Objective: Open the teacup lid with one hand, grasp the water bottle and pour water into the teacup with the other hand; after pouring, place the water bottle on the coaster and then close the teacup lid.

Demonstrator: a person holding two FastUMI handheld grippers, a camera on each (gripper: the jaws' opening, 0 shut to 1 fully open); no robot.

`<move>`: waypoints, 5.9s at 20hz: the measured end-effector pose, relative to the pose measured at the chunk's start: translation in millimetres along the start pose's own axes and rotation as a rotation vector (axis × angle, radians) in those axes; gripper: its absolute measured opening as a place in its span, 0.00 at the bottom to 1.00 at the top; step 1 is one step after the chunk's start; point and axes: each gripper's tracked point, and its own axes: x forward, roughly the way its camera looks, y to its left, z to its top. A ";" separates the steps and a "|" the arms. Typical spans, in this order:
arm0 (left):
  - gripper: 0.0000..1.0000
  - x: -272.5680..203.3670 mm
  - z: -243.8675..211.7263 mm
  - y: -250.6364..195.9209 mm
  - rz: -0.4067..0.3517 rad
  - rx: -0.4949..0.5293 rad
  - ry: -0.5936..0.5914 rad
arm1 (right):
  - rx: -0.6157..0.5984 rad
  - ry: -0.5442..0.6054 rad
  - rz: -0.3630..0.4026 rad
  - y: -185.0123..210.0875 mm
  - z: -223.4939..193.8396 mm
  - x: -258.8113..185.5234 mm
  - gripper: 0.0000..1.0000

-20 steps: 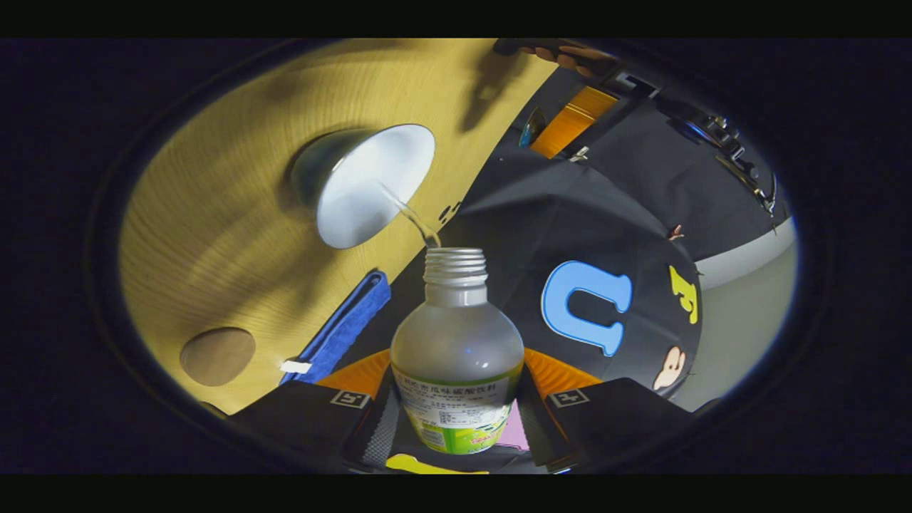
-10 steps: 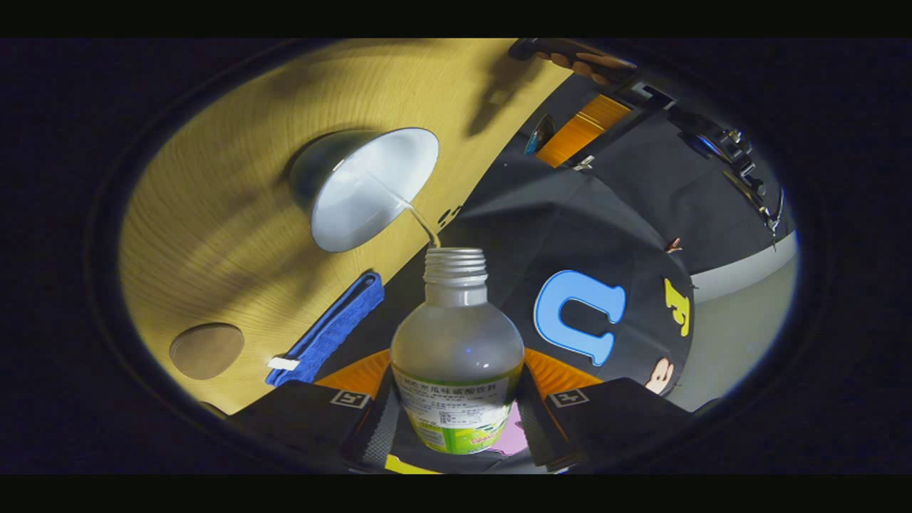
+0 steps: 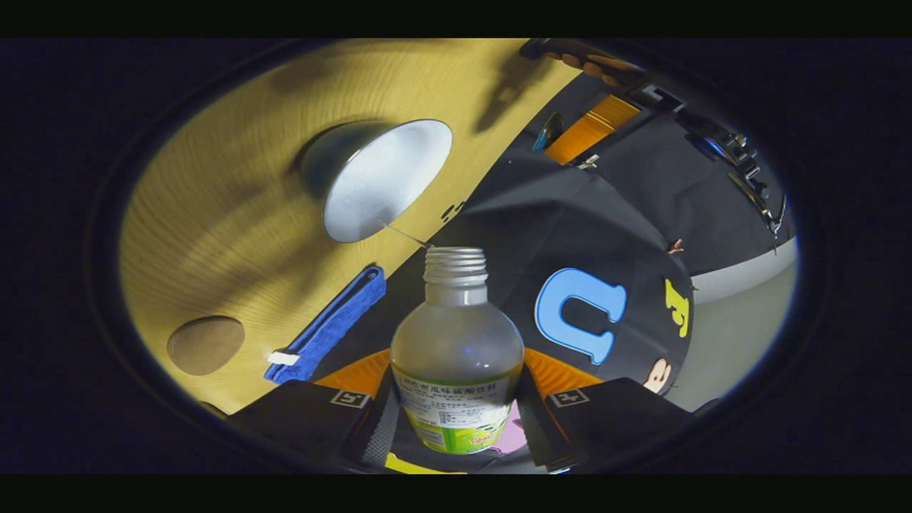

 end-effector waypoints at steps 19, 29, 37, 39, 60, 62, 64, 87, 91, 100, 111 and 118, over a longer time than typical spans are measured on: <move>0.30 0.2 0.1 -0.3 0.000 0.000 0.000 | -0.013 0.004 0.005 2.6 2.0 0.4 0.75; 0.30 0.3 -0.2 -0.6 0.000 0.000 -0.001 | -0.007 0.006 -0.022 -3.7 0.8 -4.9 0.75; 0.30 0.5 -0.1 -0.3 0.000 0.000 -0.001 | 0.186 0.069 -0.098 -18.7 -27.2 -26.0 0.75; 0.30 0.6 -0.4 -0.3 0.000 0.000 -0.001 | 0.324 0.107 -0.098 -15.9 -41.7 -36.8 0.75; 0.30 1.1 -0.3 -1.9 -0.011 0.001 -0.004 | 2.132 0.199 0.016 78.3 -78.4 -64.8 0.76; 0.30 0.8 -0.5 -2.3 -0.011 0.002 -0.005 | 2.146 0.219 0.005 93.0 -79.4 -55.7 0.76; 0.30 1.9 -0.3 -1.8 -0.012 0.002 -0.005 | 2.145 0.217 -0.015 96.3 -80.8 -48.2 0.76; 0.30 1.7 -0.4 -2.8 -0.014 0.001 -0.004 | 2.257 0.209 -0.125 77.9 -80.8 -75.7 0.98; 0.30 1.5 -0.6 -3.5 -0.014 0.001 -0.003 | 2.168 0.200 -0.119 74.1 -69.9 -105.8 0.98; 0.30 -7.5 1.3 -54.1 -0.125 0.000 -0.006 | 2.084 0.192 -0.214 59.2 -67.1 -174.4 0.98; 0.30 -11.3 6.0 -192.1 -0.361 0.004 -0.011 | 2.196 0.284 -0.171 85.2 -57.9 -185.3 0.98; 0.30 -8.3 3.6 -190.5 -0.342 0.007 -0.001 | 2.179 0.310 -0.184 86.1 -59.9 -185.9 0.97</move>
